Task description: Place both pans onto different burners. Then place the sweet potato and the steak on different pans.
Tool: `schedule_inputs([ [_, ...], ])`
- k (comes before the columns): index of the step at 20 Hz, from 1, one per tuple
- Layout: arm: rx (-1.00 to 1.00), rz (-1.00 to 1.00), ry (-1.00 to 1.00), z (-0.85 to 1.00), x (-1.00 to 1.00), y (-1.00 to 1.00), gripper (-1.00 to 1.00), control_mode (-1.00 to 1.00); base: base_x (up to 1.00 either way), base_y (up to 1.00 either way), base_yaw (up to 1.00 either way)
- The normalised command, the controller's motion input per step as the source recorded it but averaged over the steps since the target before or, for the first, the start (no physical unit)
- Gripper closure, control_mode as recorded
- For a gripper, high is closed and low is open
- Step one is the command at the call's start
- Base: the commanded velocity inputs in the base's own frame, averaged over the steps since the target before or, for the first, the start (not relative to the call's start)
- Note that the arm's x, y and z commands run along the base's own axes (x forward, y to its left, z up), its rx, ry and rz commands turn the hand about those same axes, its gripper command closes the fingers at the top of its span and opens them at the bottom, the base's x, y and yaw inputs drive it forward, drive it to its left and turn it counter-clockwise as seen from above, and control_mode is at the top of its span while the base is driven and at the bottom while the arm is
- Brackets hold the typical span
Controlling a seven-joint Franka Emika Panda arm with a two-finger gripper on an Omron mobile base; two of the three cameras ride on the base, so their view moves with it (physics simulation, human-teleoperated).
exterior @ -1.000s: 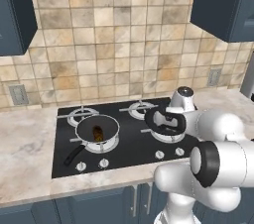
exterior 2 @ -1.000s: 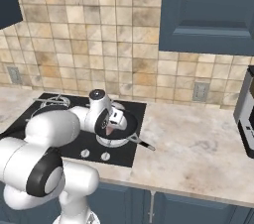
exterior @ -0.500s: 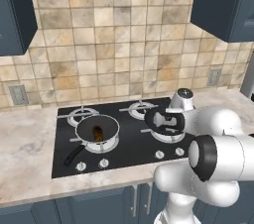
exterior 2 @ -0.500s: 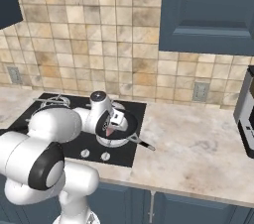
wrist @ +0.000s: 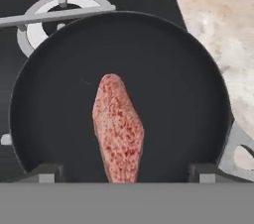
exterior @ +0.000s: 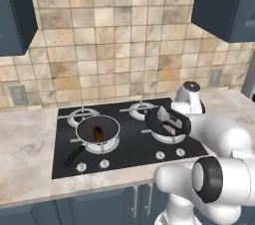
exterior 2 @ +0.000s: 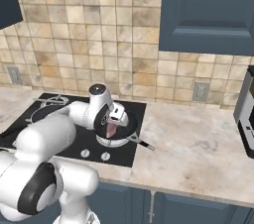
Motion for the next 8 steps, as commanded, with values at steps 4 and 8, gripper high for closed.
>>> schedule_inputs([
  [4, 0.0, 0.0, -0.02, 0.84, -0.68, 0.0, -1.0, -1.0, 0.0, 0.0, 0.0],
  [8, 0.0, 0.0, 0.0, 0.72, -1.0, 0.0, -1.0, -1.0, 0.0, 0.0, 0.0],
])
